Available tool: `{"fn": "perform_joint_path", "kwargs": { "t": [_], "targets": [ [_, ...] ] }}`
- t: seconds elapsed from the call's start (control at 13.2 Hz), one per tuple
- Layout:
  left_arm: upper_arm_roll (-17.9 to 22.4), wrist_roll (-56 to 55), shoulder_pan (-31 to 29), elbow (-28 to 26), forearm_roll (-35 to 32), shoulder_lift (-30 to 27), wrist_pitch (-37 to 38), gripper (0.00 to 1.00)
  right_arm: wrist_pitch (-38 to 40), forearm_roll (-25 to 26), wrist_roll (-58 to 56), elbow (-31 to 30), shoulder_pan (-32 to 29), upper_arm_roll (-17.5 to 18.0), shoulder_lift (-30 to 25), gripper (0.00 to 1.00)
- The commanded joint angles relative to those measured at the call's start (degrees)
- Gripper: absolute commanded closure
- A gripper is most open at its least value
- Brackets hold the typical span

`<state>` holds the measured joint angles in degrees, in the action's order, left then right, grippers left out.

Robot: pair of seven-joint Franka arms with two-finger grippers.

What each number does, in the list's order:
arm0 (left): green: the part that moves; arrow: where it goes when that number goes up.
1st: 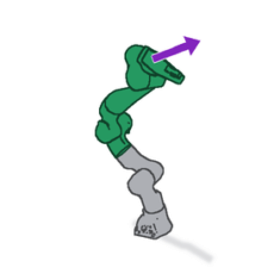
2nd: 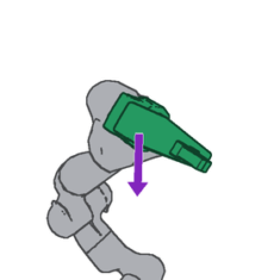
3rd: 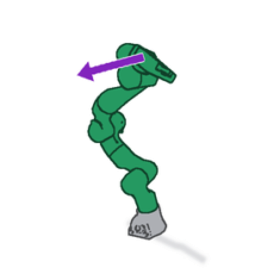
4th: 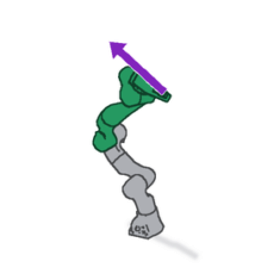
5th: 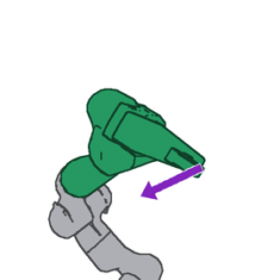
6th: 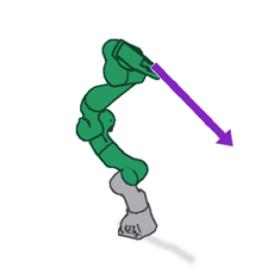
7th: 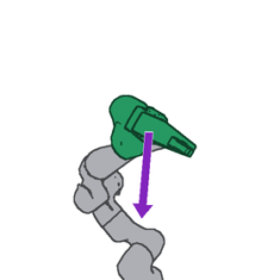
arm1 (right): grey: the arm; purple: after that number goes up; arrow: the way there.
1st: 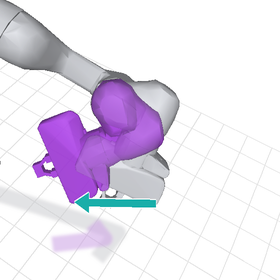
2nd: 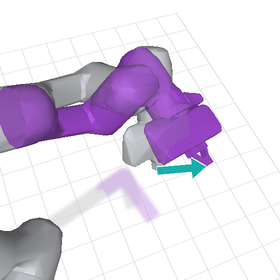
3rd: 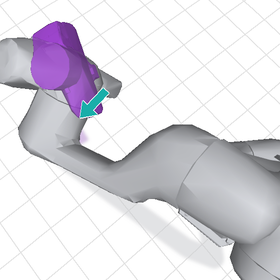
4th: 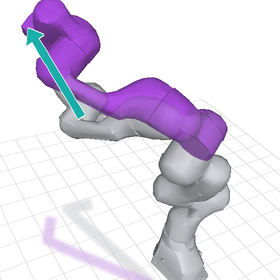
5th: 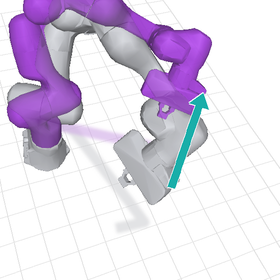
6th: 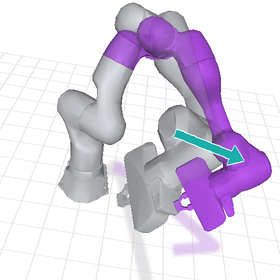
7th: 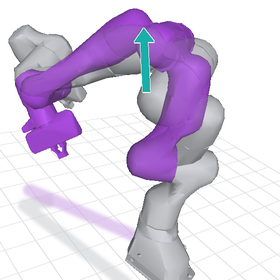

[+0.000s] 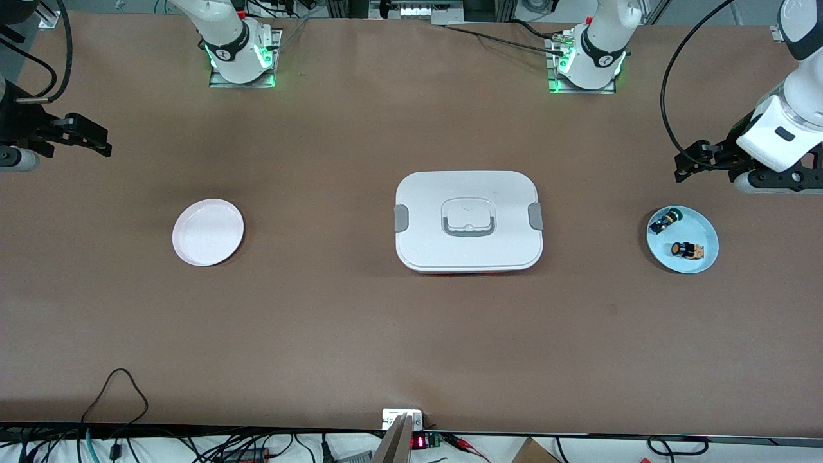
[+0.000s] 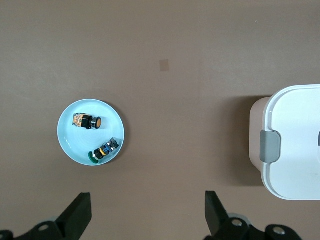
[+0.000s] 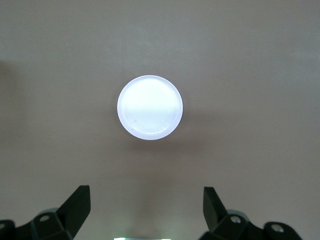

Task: Transfer orange switch to right arm and place

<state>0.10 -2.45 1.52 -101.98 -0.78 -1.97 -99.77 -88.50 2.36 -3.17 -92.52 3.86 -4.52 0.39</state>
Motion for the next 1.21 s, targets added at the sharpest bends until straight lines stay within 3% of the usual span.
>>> {"fn": "perform_joint_path", "kwargs": {
  "t": [0.0, 0.3, 0.45, 0.83, 1.13],
  "targets": [
    [0.3, -1.0, 0.2, -0.1, 0.2, -0.3, 0.5, 0.00, 1.3, -0.8, -0.6, 1.6, -0.2, 0.2, 0.6, 0.00],
    [1.0, -1.3, -0.2, 1.1, 0.3, 0.9, 1.5, 0.00, 1.3, -0.8, -0.7, 1.6, -0.1, 0.2, 0.7, 0.00],
    [1.0, -1.2, -2.8, 3.4, 0.3, 3.6, 3.3, 0.00, 1.3, -0.8, -0.6, 1.5, 0.0, 0.2, 0.8, 0.00],
    [1.0, -1.1, -9.8, 2.5, 0.2, 9.5, 3.1, 0.00, 1.3, -0.7, -0.8, 1.6, 0.0, 0.2, 1.1, 0.00],
    [1.0, 1.6, -13.5, 1.7, -1.0, 15.5, -4.3, 0.00, 1.4, -0.7, -0.8, 1.6, 0.1, 0.3, 1.5, 0.00]
  ]
}}
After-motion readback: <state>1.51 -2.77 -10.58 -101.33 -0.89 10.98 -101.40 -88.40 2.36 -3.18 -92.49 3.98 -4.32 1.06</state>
